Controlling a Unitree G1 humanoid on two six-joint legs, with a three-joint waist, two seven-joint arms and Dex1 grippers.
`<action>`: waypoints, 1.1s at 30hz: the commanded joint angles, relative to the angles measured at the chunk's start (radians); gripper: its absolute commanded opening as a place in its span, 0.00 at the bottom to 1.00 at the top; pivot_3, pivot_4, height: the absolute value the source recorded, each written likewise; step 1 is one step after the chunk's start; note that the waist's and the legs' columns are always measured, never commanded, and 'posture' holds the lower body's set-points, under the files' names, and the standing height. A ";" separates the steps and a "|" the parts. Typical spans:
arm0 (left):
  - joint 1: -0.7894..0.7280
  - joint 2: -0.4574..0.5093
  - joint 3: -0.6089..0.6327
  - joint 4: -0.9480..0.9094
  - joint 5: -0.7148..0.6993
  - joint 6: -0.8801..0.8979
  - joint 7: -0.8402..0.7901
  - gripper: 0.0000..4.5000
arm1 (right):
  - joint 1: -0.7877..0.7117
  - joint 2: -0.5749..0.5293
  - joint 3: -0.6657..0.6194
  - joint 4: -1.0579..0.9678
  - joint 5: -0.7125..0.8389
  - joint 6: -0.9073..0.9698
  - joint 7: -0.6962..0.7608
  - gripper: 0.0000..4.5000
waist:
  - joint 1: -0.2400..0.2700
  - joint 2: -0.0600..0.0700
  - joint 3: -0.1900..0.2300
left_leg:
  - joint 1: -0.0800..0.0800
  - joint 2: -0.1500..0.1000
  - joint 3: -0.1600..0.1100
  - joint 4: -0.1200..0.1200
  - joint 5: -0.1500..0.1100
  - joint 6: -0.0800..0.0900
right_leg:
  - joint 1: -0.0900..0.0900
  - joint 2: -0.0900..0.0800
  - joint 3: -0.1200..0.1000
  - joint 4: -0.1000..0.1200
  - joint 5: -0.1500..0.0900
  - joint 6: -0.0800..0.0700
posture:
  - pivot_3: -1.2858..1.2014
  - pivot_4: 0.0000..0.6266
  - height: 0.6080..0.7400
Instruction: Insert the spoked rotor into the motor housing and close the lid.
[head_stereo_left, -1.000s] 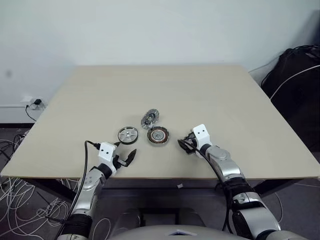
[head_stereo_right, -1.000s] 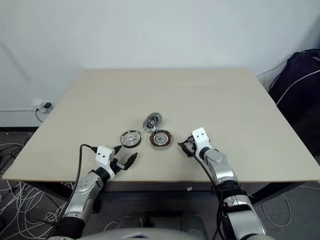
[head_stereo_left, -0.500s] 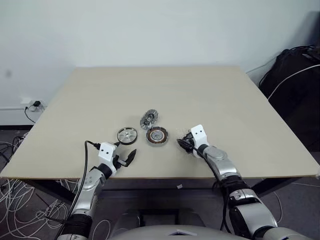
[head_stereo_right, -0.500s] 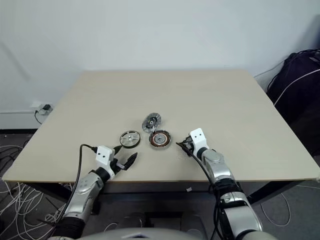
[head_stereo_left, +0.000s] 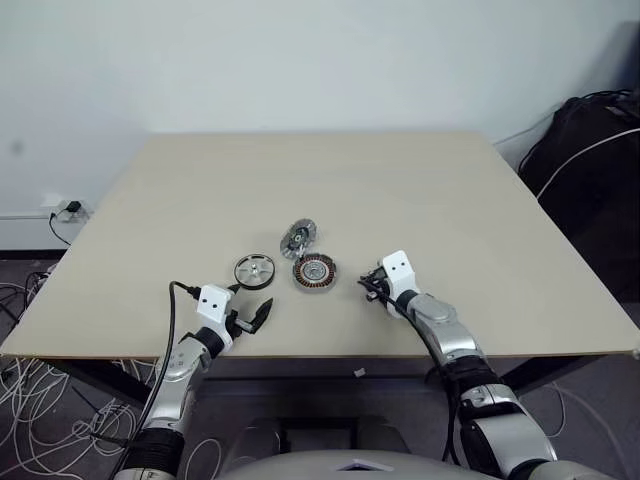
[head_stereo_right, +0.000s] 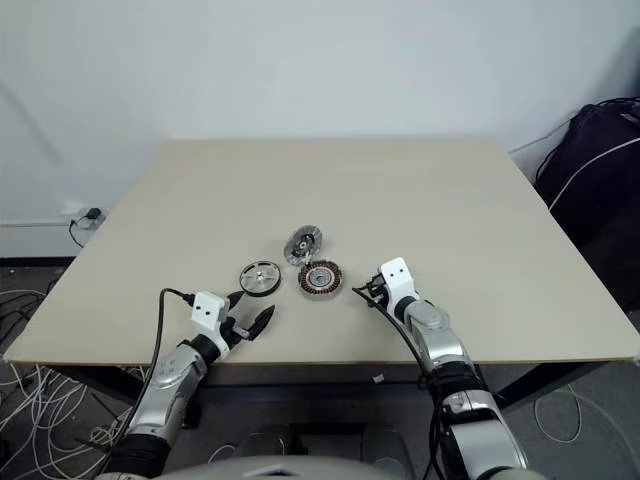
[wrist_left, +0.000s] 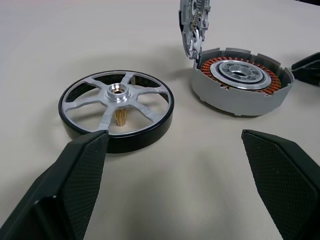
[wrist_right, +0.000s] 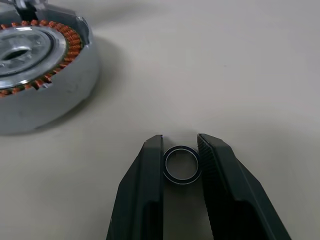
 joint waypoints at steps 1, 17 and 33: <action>-0.015 0.003 0.002 -0.029 -0.008 -0.010 -0.005 1.00 | -0.018 0.015 0.014 -0.181 0.018 0.050 0.020 0.16 | -0.004 0.000 0.000 | -0.001 0.000 0.000 0.000 0.000 0.000 | -0.001 0.000 0.000 0.000 0.000 0.000 | 0.52 0.00 1.00; -0.014 -0.009 0.000 -0.024 -0.008 -0.015 0.002 1.00 | -0.102 0.118 0.146 -0.198 -0.016 0.107 0.071 0.16 | 0.000 0.000 0.000 | -0.001 0.000 0.000 0.000 0.000 0.000 | -0.006 0.000 0.000 0.000 0.000 0.000 | 0.52 0.00 1.00; -0.013 -0.010 0.007 -0.029 -0.007 -0.015 0.013 1.00 | -0.241 0.173 0.135 0.118 -0.042 -0.022 0.073 0.16 | -0.003 0.000 0.000 | -0.001 0.000 -0.001 -0.001 0.000 0.000 | -0.006 0.001 0.000 0.000 0.003 0.004 | 0.52 0.00 1.00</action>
